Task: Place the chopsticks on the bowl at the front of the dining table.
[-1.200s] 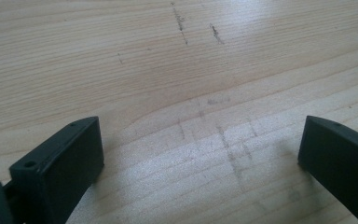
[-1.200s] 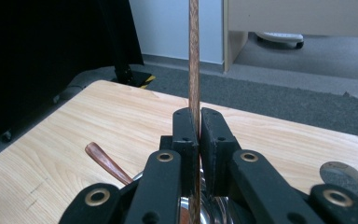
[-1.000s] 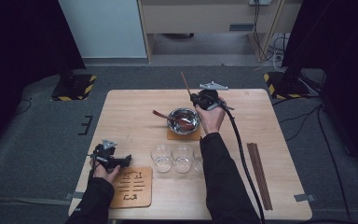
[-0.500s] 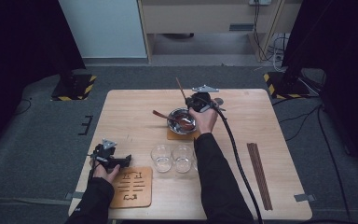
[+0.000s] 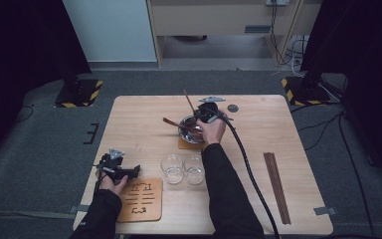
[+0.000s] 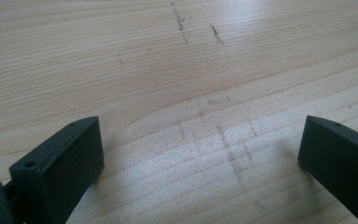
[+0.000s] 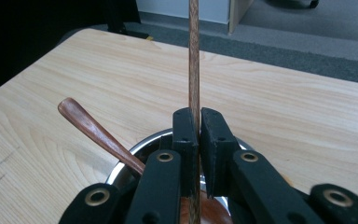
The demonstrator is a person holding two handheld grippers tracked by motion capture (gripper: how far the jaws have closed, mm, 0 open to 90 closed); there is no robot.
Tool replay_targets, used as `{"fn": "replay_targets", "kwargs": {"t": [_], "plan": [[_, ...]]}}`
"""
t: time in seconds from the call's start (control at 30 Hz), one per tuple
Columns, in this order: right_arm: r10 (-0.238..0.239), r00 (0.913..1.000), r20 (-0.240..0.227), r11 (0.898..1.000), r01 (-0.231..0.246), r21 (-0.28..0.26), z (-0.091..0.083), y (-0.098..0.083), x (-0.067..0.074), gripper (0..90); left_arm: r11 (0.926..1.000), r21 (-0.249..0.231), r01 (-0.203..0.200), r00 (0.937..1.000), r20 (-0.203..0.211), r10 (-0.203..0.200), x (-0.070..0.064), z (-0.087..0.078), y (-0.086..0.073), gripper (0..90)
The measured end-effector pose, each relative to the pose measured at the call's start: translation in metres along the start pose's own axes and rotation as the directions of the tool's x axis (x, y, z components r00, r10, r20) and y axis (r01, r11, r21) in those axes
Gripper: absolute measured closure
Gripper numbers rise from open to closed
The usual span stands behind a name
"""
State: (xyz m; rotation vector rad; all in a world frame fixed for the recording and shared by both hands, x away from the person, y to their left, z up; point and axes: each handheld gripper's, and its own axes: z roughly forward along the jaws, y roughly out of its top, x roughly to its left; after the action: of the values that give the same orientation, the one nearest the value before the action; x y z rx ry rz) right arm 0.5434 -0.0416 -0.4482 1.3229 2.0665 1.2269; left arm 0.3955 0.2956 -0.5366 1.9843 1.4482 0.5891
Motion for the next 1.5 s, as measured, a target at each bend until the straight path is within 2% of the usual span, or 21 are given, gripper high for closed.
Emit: {"fn": "replay_targets", "kwargs": {"t": [0.93,1.5], "plan": [[-0.002,0.9999,0.013,0.995,0.001,0.097,0.026,-0.019,0.006,84.9,1.0000,0.000,0.000,1.0000,0.000,0.000,0.000,0.000,0.000,0.0],[-0.009,0.9997,0.020,0.990,0.007,0.138,0.029,-0.021,0.005,84.6,1.0000,0.000,0.000,1.0000,0.000,0.000,0.000,0.000,0.000,0.0]]}}
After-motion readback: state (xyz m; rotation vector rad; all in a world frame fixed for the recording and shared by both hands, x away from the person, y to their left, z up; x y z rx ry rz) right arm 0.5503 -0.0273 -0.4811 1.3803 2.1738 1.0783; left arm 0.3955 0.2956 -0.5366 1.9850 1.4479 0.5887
